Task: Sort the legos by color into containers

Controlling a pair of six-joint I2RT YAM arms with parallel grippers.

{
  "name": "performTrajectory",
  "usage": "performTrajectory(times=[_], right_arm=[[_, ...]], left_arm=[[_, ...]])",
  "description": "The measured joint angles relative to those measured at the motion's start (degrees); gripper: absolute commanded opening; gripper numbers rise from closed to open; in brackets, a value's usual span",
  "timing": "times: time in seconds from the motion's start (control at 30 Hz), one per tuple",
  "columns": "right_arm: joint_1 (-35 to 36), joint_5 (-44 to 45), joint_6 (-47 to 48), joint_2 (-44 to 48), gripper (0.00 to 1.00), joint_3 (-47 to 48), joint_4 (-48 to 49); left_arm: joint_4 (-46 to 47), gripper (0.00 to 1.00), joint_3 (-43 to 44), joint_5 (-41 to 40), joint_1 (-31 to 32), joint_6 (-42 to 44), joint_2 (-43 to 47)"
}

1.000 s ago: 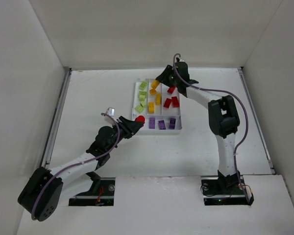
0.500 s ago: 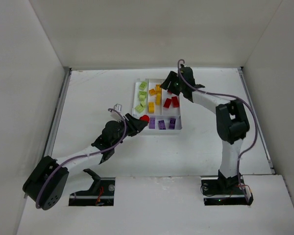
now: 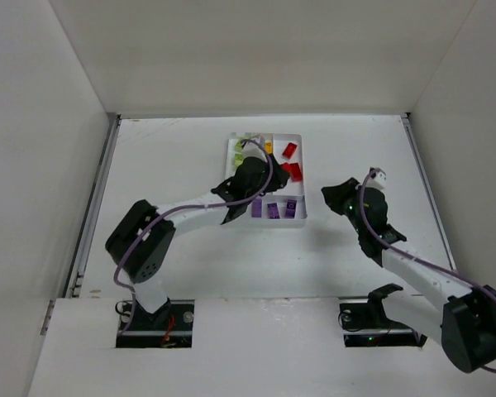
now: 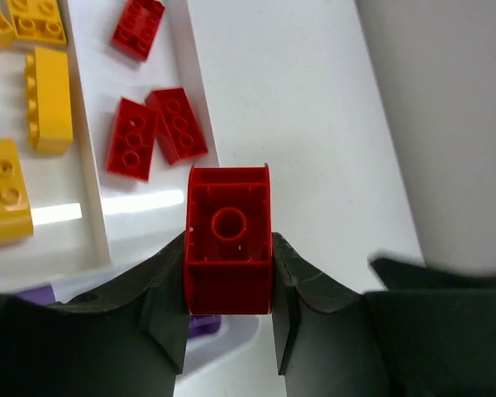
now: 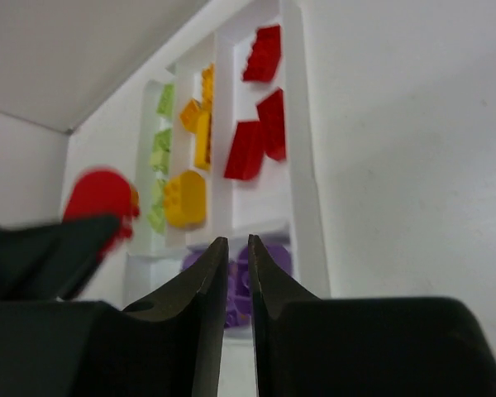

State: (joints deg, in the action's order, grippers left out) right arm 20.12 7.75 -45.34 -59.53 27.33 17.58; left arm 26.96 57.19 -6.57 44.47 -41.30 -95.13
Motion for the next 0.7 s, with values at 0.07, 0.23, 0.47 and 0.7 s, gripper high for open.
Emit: performTrajectory(times=[0.07,0.23,0.47,0.7], right_arm=[[1.03,1.79,-0.20,4.00,0.27,-4.11,-1.31],[1.36,4.07,-0.07,12.07,0.32,-8.24,-2.60],[1.36,4.02,-0.07,15.30,0.34,-10.47,-2.58],[1.33,3.34,-0.11,15.67,0.37,-10.56,-2.51]], left_arm=[[-2.80,0.20,6.40,-1.95,0.07,1.86,-5.51],[-9.55,0.22,21.22,-6.45,-0.33,5.73,-18.05],[-17.35,0.30,38.25,-10.36,-2.27,8.41,-31.12],[-21.07,0.54,45.22,-12.70,-3.41,11.32,-36.46]])
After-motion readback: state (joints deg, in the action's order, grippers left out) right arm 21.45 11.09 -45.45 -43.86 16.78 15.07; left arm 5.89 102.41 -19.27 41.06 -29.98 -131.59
